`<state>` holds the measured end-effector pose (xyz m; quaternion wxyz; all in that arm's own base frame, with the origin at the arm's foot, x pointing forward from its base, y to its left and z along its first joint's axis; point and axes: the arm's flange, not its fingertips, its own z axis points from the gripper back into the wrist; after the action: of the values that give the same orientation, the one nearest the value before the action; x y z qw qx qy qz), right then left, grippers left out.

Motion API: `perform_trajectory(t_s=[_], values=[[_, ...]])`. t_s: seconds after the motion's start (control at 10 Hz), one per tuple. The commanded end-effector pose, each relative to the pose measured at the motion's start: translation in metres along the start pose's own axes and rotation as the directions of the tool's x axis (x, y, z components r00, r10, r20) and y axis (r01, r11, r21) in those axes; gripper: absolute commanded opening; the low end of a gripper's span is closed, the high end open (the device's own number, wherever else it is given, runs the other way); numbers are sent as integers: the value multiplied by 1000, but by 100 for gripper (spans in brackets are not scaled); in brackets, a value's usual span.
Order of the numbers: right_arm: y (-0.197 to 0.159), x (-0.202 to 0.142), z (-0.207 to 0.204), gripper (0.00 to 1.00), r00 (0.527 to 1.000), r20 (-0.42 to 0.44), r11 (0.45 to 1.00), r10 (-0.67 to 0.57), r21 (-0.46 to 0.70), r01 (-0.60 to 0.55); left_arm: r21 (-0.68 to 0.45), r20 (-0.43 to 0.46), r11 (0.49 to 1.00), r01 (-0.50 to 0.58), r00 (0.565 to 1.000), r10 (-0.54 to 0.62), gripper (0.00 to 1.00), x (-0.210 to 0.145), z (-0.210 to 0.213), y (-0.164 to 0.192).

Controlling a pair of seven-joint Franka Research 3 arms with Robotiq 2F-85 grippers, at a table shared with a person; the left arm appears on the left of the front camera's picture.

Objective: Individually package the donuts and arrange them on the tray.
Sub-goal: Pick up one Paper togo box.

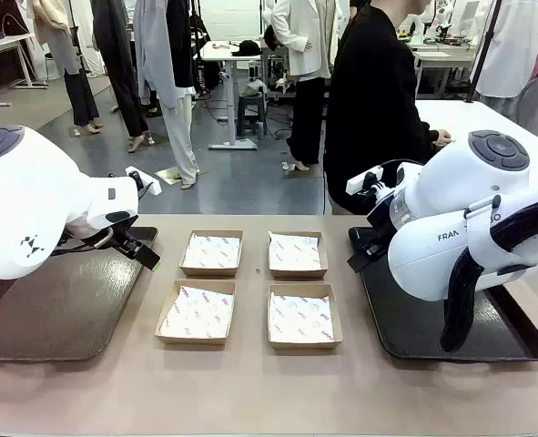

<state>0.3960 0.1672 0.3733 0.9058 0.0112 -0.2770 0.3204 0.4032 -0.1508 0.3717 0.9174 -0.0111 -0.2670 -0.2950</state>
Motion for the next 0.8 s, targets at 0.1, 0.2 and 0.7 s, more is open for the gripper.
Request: perform_trajectory(t_s=[0.1,0.2,0.7], values=[[0,0,0,100,1000,0,1000,0,0,0,0,0,1000,0,1000,0,100,0,0,0],[0,0,0,100,1000,0,1000,0,0,0,0,0,1000,0,1000,0,100,0,0,0],[0,0,0,100,1000,0,1000,0,0,0,0,0,1000,0,1000,0,100,0,0,0]])
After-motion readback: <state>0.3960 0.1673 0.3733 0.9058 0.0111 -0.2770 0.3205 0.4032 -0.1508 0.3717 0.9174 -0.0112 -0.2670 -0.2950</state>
